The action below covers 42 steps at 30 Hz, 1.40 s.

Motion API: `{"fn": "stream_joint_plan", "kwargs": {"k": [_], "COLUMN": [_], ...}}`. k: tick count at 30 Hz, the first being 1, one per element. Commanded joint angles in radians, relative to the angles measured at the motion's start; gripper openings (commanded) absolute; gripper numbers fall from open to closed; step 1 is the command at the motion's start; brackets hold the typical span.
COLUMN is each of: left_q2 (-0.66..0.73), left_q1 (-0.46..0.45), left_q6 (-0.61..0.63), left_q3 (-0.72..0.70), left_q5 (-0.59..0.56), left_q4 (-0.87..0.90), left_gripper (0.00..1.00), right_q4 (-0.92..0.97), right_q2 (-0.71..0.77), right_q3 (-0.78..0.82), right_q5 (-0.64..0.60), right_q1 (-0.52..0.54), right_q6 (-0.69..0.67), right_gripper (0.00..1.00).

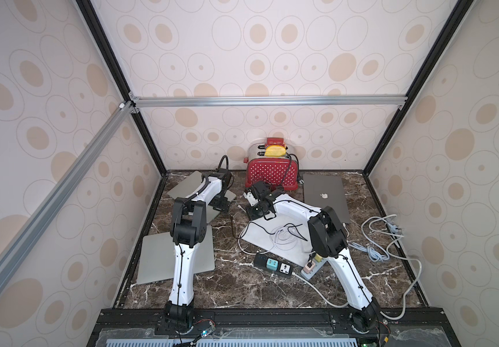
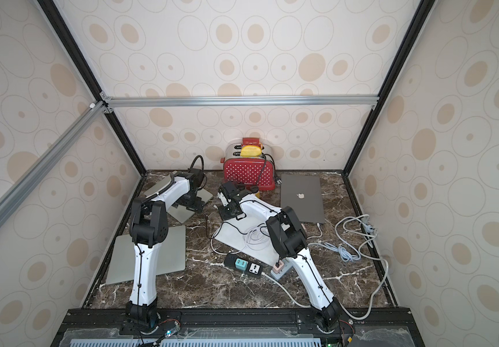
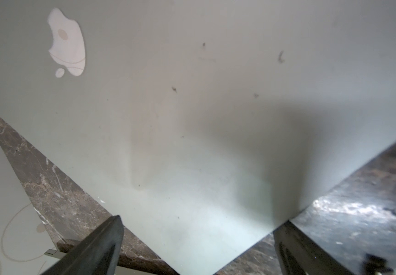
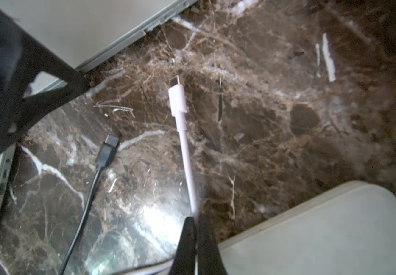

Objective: Unplug the laptop charger
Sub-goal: Place the charging cable at the center of the board, then remove the plug from the socket.

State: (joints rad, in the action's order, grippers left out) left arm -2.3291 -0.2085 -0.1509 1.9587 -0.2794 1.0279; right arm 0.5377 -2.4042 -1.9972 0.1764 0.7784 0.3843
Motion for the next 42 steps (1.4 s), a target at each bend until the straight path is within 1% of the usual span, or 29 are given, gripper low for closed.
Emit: {"fn": "stream_joint_plan", "kwargs": {"k": [1,3,4,6,9,11,12,13,16,17,19,22,25,28,29,31,35,39,42], "left_q2": [-0.009,0.012,0.029,0.069,0.145,0.216,0.252,0.293,0.426,0.472,0.587,0.736,0.885,1.017,1.045,1.072,1.042,0.987,0.929], "left_q1": [0.006,0.006,0.007,0.006,0.012,0.017,0.019,0.019,0.018,0.017,0.008,-0.044,-0.066,-0.098,-0.115,-0.162,-0.198,-0.266,-0.319], "left_q6": [-0.019,-0.019,-0.018,-0.019,-0.025,-0.035,-0.043,-0.052,-0.088,-0.1,-0.13,-0.153,-0.228,-0.298,-0.312,-0.312,-0.327,-0.325,-0.34], "left_q3": [0.037,0.037,0.037,0.037,0.017,-0.038,-0.071,-0.117,-0.281,-0.343,-0.489,-0.664,-0.86,-1.027,-1.061,-1.102,-1.15,-1.128,-1.101], "left_q5": [0.033,0.05,0.056,0.072,0.139,0.201,0.232,0.267,0.403,0.452,0.555,0.646,0.806,0.903,0.909,0.876,0.845,0.749,0.693], "left_q4": [0.036,0.037,0.041,0.046,0.062,0.053,0.043,0.028,-0.032,-0.058,-0.121,-0.175,-0.287,-0.385,-0.419,-0.419,-0.456,-0.467,-0.473], "left_gripper": [0.99,0.99,0.99,0.99,0.99,0.99,0.99,0.99,0.99,0.99,0.99,0.99,0.99,0.99,0.99,0.99,0.99,0.99,0.99], "right_q4": [0.016,0.006,0.015,0.06,0.135,0.152,0.153,0.158,0.199,0.2,0.18,0.133,0.124,0.119,0.113,0.094,0.086,0.077,0.057], "right_q2": [0.059,0.058,0.047,0.01,-0.039,-0.036,-0.028,-0.015,0.052,0.088,0.202,0.395,0.585,0.747,0.787,0.867,0.948,0.982,0.987], "right_q3": [0.009,-0.006,-0.034,-0.111,-0.221,-0.246,-0.244,-0.241,-0.209,-0.175,-0.044,0.19,0.397,0.569,0.616,0.717,0.844,0.911,0.944], "right_q5": [-0.015,-0.009,0.0,0.014,0.027,0.028,0.027,0.024,0.012,0.007,-0.011,-0.033,-0.096,-0.121,-0.127,-0.118,-0.097,-0.136,-0.152], "right_q1": [0.005,0.004,0.001,-0.002,-0.005,-0.005,-0.005,-0.005,-0.001,0.0,0.011,0.036,0.076,0.113,0.127,0.156,0.204,0.262,0.28], "right_q6": [-0.019,-0.026,-0.029,-0.036,-0.042,-0.04,-0.038,-0.036,-0.045,-0.052,-0.061,-0.052,-0.037,-0.018,-0.017,-0.029,-0.041,-0.042,-0.041], "right_gripper": [0.0,0.0,0.02,0.15,0.33,0.45,0.49,0.51,0.53,0.54,0.57,0.62,0.68,0.7,0.71,0.7,0.69,0.69,0.69]}}
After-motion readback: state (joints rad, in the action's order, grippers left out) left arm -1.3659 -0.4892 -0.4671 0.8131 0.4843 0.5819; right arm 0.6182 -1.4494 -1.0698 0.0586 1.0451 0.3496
